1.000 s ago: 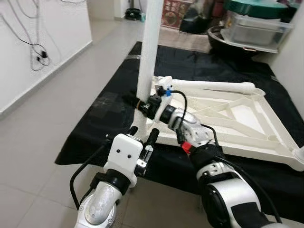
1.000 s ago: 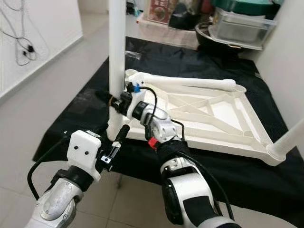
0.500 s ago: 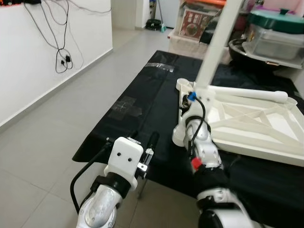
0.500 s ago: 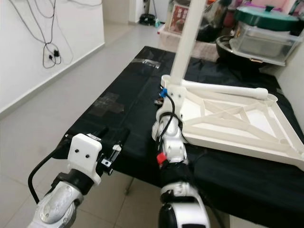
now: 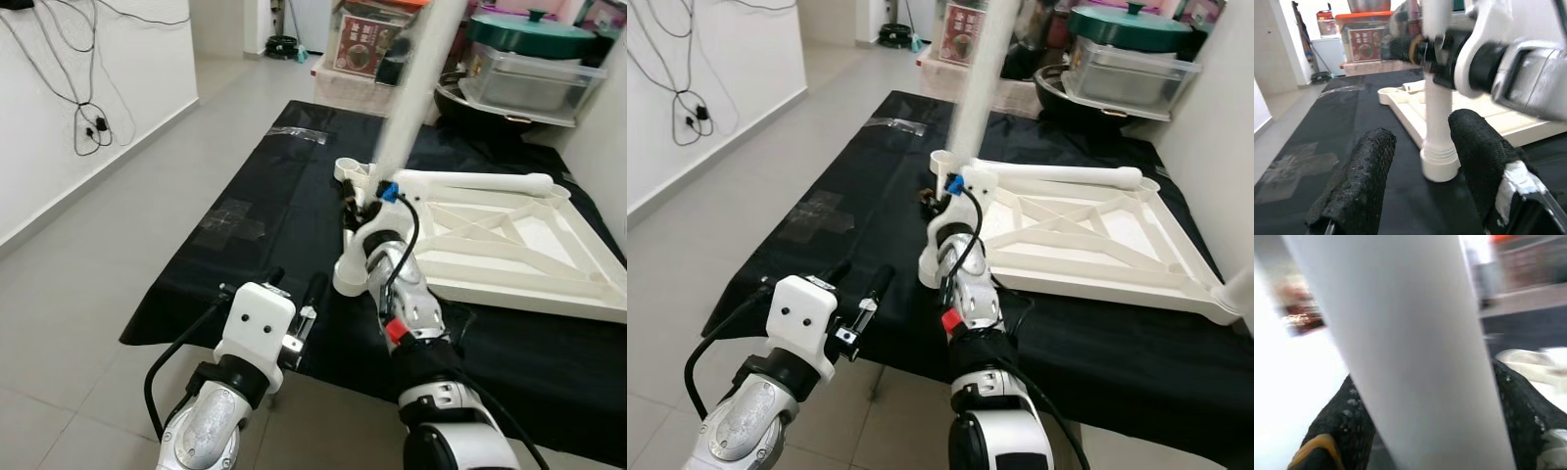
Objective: Building children table
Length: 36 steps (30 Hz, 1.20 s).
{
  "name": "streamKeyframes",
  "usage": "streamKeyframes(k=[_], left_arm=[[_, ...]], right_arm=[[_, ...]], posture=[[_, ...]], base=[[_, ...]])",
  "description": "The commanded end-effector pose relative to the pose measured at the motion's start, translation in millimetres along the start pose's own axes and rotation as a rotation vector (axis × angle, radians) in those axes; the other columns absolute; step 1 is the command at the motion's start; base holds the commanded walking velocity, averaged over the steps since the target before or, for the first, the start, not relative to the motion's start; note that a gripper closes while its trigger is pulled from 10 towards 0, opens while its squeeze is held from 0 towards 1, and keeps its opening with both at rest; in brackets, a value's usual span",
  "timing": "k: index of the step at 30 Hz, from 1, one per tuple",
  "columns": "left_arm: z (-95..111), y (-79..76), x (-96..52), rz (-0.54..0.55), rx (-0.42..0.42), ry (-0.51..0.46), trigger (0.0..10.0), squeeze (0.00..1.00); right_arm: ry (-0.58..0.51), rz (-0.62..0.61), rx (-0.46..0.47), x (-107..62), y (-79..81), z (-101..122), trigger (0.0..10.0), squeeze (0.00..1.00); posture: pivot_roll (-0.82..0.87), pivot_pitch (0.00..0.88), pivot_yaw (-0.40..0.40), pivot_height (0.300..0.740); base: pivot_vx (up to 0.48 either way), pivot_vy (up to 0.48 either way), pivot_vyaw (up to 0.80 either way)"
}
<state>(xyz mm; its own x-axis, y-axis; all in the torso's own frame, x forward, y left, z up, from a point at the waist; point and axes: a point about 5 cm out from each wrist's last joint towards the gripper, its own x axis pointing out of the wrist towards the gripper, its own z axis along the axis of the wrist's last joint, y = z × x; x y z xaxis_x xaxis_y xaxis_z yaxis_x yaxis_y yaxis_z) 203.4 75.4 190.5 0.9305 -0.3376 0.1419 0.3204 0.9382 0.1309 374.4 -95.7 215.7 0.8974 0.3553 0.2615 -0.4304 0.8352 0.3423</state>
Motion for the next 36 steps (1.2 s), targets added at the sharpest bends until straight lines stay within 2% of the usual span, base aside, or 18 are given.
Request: streamKeyframes(k=[1, 2, 4, 8, 10, 12, 16, 17, 18, 20, 21, 27, 29, 30, 32, 34, 35, 36], left_arm=[[-4, -1.0, 0.6, 0.003, 0.004, 0.015, 10.0, 0.0], [-4, -0.9, 0.8, 0.003, 0.002, 0.014, 10.0, 0.0], [-4, -0.9, 0.8, 0.003, 0.002, 0.014, 10.0, 0.0], [-3, -1.4, 1.1, -0.002, 0.003, 0.012, 10.0, 0.0], [-3, -1.4, 1.1, -0.002, 0.003, 0.012, 10.0, 0.0], [-3, -1.3, 0.9, 0.0, 0.003, 0.012, 10.0, 0.0], [-3, -0.8, 0.7, 0.002, 0.004, 0.012, 10.0, 0.0], [-3, -0.1, 0.4, 0.006, 0.005, 0.013, 10.0, 0.0], [-3, 0.4, 0.2, 0.008, 0.006, 0.014, 10.0, 0.0], [-3, 0.5, 0.0, 0.008, 0.006, 0.015, 10.0, 0.0], [-3, 0.5, 0.0, 0.008, 0.006, 0.015, 10.0, 0.0], [-4, -0.4, 0.3, 0.004, 0.002, 0.017, 10.0, 0.0], [-4, -0.4, 0.3, 0.004, 0.002, 0.017, 10.0, 0.0], [-4, -0.1, 0.7, 0.003, 0.003, 0.016, 10.0, 0.0], [-4, -0.1, 0.7, 0.003, 0.003, 0.016, 10.0, 0.0], [-4, 0.2, 1.2, 0.002, 0.004, 0.015, 10.0, 0.0], [-4, 0.2, 1.2, 0.002, 0.004, 0.015, 10.0, 0.0], [-4, 0.2, 1.3, 0.002, 0.006, 0.014, 10.0, 0.0]], right_arm=[[0.068, 0.307, 0.055, -0.8, 20.4, -3, 10.0, 0.0], [0.113, 0.454, 0.073, -4.9, 21.4, -3, 10.0, 0.0], [0.113, 0.454, 0.073, -4.9, 21.4, -3, 10.0, 0.0], [0.256, 0.751, 0.047, -13.0, 23.2, -11, 10.0, 0.0], [0.256, 0.751, 0.047, -13.0, 23.2, -11, 10.0, 0.0], [0.361, 0.909, -0.018, -15.5, 29.7, -24, 10.0, 0.0], [0.386, 0.939, -0.053, -13.6, 33.3, -29, 10.0, 0.0], [0.376, 0.928, -0.06, -9.5, 36.5, -31, 0.8, 0.0], [0.33, 0.874, -0.04, -1.9, 38.6, -27, 0.0, 0.0], [0.236, 0.732, -0.032, 10.5, 37.0, -16, 0.0, 0.0], [0.236, 0.732, -0.032, 10.5, 37.0, -16, 0.0, 0.0], [0.126, 0.423, -0.064, 19.1, 12.2, -1, 0.0, 0.0], [0.126, 0.423, -0.064, 19.1, 12.2, -1, 0.0, 0.0], [0.115, 0.073, -0.132, 13.2, -14.4, -7, 0.0, 0.0], [0.115, 0.073, -0.132, 13.2, -14.4, -7, 0.0, 0.0], [0.121, -0.248, -0.252, -1.0, -37.8, -14, 0.0, 0.0], [0.121, -0.248, -0.252, -1.0, -37.8, -14, 0.0, 0.0], [0.123, -0.346, -0.303, -7.3, -44.4, -16, 0.0, 0.0]], posture=[[0.15, 0.054, -0.106, 0.74], [0.15, 0.056, -0.104, 0.74], [0.15, 0.056, -0.104, 0.74], [0.15, 0.062, -0.106, 0.74], [0.15, 0.062, -0.106, 0.74], [0.16, 0.065, -0.109, 0.74], [0.16, 0.069, -0.111, 0.74], [0.16, 0.07, -0.111, 0.74], [0.17, 0.073, -0.111, 0.74], [0.16, 0.076, -0.105, 0.74], [0.16, 0.076, -0.105, 0.74], [0.15, 0.075, -0.104, 0.74], [0.15, 0.075, -0.104, 0.74], [0.15, 0.076, -0.101, 0.74], [0.15, 0.076, -0.101, 0.74], [0.15, 0.076, -0.099, 0.74], [0.15, 0.076, -0.099, 0.74], [0.15, 0.076, -0.099, 0.74]], base=[[0.0, 0.0, 0.0], [0.0, 0.0, 0.0], [0.0, 0.0, 0.0], [0.0, 0.0, 0.0], [0.0, 0.0, 0.0], [0.0, 0.0, 0.0], [0.0, 0.0, 0.0], [0.0, 0.0, 0.0], [0.0, 0.0, 0.0], [0.0, 0.0, 0.0], [0.0, 0.0, 0.0], [0.0, 0.0, 0.0], [0.0, 0.0, 0.0], [0.0, 0.0, 0.0], [0.0, 0.0, 0.0], [0.0, 0.0, 0.0], [0.0, 0.0, 0.0], [0.0, 0.0, 0.0]])
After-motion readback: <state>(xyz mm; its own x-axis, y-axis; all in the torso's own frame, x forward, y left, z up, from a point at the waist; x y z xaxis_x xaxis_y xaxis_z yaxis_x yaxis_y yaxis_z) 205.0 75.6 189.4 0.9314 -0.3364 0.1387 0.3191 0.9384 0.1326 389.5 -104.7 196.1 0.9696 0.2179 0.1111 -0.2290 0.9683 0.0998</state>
